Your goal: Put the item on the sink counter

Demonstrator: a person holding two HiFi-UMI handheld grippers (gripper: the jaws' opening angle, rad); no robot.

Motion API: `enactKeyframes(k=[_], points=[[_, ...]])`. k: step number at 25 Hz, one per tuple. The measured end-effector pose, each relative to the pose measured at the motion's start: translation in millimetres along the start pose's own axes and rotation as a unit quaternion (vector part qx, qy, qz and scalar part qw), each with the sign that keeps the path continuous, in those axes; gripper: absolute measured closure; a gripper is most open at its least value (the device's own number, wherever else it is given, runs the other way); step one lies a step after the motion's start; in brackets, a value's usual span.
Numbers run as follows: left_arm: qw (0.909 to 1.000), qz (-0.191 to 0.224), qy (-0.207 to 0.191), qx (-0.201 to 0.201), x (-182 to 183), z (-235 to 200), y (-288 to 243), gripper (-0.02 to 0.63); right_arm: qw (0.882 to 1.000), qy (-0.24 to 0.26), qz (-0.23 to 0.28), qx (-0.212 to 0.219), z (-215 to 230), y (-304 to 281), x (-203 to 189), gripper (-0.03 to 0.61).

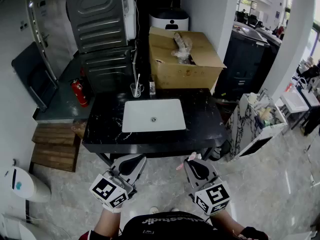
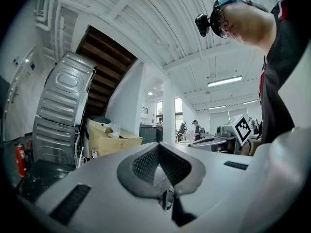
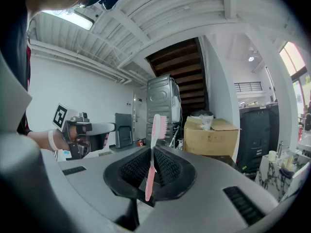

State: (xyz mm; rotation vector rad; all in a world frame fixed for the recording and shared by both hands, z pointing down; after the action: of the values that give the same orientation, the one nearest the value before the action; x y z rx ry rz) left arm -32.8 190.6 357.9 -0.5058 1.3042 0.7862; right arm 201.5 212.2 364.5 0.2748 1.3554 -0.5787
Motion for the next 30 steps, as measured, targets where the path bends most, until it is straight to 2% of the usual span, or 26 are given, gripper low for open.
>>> enactKeyframes(k=[8, 14, 22, 30], points=[[1.0000, 0.005, 0.002, -0.005, 0, -3, 3, 0.598, 1.000, 0.013, -0.003, -0.001, -8, -3, 1, 0.525], [0.9999, 0.010, 0.007, -0.007, -2, -10, 9, 0.598, 1.000, -0.007, 0.011, 0.002, -12, -8, 3, 0.526], [0.9998, 0.013, 0.013, 0.001, -8, -30, 33, 0.598, 1.000, -0.011, 0.002, 0.008, -35, -25, -2, 0.526], [0.9995, 0.015, 0.028, -0.002, -28, -48, 54, 0.598, 1.000, -0.002, -0.002, -0.004, -54, -41, -11, 0.526]])
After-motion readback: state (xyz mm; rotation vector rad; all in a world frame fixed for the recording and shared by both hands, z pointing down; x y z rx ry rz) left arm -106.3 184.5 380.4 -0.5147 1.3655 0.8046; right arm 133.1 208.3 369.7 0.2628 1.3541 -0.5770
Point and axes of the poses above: the fingertips, and each gripper's own axes: y backward along the fingers, z to its right, x out of its top, the point moved 7 cm from there along y, backward along the fingers, and after that the axes turned 14 degrees about -y, right-handed, at the moved point
